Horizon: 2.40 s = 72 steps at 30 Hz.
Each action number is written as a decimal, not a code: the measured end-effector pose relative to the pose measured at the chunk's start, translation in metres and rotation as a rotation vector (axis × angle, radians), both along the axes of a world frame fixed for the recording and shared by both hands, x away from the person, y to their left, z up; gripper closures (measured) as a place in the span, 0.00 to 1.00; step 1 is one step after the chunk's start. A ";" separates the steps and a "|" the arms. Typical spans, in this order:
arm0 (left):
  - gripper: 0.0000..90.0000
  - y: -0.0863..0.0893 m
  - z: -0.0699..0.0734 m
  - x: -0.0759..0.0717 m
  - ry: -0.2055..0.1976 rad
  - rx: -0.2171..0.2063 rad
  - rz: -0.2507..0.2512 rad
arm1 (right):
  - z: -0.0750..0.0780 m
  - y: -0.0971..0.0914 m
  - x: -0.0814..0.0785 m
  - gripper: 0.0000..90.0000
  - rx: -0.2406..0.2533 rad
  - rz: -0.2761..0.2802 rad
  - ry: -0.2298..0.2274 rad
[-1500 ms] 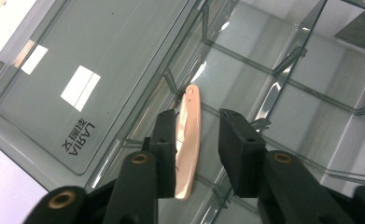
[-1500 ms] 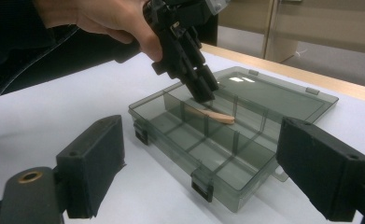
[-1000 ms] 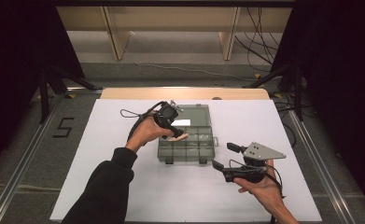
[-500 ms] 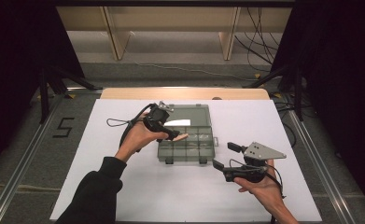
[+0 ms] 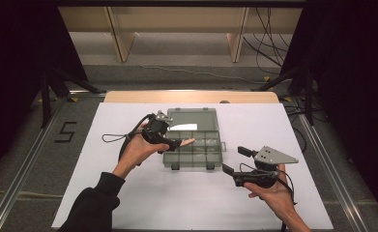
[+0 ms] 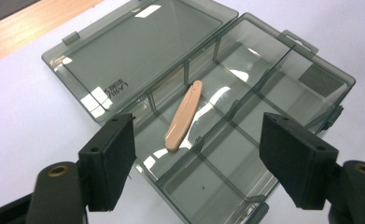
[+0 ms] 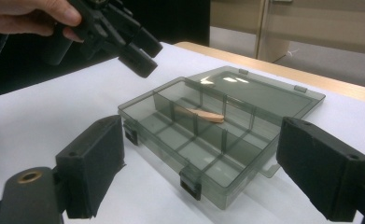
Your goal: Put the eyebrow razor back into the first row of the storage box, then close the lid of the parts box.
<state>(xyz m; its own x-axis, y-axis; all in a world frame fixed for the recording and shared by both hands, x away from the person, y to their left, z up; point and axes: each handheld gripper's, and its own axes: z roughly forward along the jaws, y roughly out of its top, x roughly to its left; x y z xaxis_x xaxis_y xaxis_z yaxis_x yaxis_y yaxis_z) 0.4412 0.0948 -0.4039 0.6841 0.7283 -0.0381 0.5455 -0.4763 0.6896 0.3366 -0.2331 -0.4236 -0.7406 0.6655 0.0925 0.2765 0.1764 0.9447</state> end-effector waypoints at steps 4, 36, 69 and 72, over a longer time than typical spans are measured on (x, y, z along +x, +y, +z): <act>0.30 0.005 -0.004 -0.003 0.001 0.005 0.013 | 0.000 -0.002 0.000 0.18 -0.014 -0.016 0.002; 0.29 0.017 -0.027 -0.012 0.064 0.028 0.077 | -0.004 -0.014 0.010 0.18 -0.022 -0.056 0.000; 0.65 0.019 -0.048 -0.008 0.113 0.064 0.062 | -0.008 -0.013 0.042 0.21 -0.067 -0.099 0.078; 0.68 0.017 -0.050 -0.009 0.098 0.044 0.079 | -0.010 -0.013 0.054 0.21 -0.051 -0.093 0.099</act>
<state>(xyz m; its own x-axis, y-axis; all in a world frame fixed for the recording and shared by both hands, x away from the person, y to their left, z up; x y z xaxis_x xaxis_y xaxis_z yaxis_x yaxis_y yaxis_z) 0.4324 0.1122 -0.4543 0.6193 0.7821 -0.0687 0.6464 -0.4583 0.6100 0.3905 -0.2461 -0.4332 -0.6644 0.7366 0.1266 0.3852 0.1923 0.9026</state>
